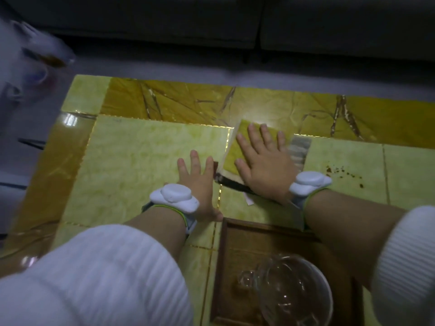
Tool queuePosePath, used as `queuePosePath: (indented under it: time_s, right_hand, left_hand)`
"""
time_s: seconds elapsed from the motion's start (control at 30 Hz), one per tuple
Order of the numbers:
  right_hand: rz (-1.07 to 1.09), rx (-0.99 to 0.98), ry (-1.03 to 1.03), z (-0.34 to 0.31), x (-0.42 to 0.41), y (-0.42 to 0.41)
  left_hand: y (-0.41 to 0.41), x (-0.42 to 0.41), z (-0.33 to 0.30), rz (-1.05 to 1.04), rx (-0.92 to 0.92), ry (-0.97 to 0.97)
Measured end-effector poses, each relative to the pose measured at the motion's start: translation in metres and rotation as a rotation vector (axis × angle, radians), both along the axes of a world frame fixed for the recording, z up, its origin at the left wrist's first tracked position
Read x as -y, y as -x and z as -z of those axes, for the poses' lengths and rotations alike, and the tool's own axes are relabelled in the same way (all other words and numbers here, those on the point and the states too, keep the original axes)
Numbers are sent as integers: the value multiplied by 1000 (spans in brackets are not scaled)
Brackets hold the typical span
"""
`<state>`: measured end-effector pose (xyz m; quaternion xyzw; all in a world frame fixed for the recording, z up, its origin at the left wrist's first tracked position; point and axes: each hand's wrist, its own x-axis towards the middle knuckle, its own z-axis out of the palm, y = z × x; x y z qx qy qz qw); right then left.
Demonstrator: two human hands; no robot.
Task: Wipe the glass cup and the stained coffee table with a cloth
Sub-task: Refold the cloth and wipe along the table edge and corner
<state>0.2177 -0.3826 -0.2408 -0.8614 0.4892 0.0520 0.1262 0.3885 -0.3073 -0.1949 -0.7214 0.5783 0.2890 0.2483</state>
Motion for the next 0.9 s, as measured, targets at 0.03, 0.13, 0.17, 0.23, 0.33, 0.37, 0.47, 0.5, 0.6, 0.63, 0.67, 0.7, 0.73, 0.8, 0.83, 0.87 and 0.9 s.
queuePosePath:
  time_s: [0.03, 0.13, 0.17, 0.23, 0.33, 0.37, 0.47, 0.5, 0.6, 0.63, 0.67, 0.7, 0.73, 0.8, 0.83, 0.87, 0.9]
  right_hand:
    - [-71, -5, 10, -2, -5, 6]
    - [-280, -40, 15, -3, 1, 44]
    - [-303, -56, 11, -3, 6, 55]
    - [-268, -77, 17, -3, 19, 62]
    - [-101, -31, 32, 0, 25, 32]
    - [-56, -13, 29, 0, 23, 17]
    - [-97, 7, 33, 2, 5, -9]
    - [-149, 5, 33, 2, 2, -5]
    - [-338, -3, 32, 0, 11, 31]
    - [-361, -30, 27, -2, 19, 43]
    - [-356, -56, 26, -2, 29, 52]
    - [-327, -67, 30, -1, 36, 56]
    - [-277, -73, 42, -2, 45, 56]
    - [-145, -57, 40, 3, 47, 36]
    - [-81, -41, 37, 5, 44, 20]
    - [-41, -26, 35, 5, 39, 6]
    - [-34, -11, 33, 5, 31, -5]
  left_hand:
    - [0, 0, 0, 0, -3, 0]
    - [-1, -1, 0, 3, -2, 0]
    - [-1, -2, 0, 3, 0, 1]
    - [-3, -2, 1, -1, -6, -3]
    - [-3, -2, 2, 0, -5, -8]
    - [-3, -2, 2, 0, 5, -3]
    - [-1, -2, 1, -7, 17, -5]
    - [-1, -1, 0, -10, 16, -5]
    - [-1, -2, -2, -21, 0, 1]
    - [-2, -3, -2, -23, -5, 9]
    - [-3, -3, -2, -22, -6, 7]
    - [-3, -5, -2, -21, -3, -2]
    - [-1, -2, -2, -14, 1, -4]
    - [-1, -2, -3, -12, 8, -11]
    - [-1, -2, -3, -13, 11, -9]
    - [0, -1, -3, -17, 12, -10]
    - [0, -1, -3, -18, 13, -9]
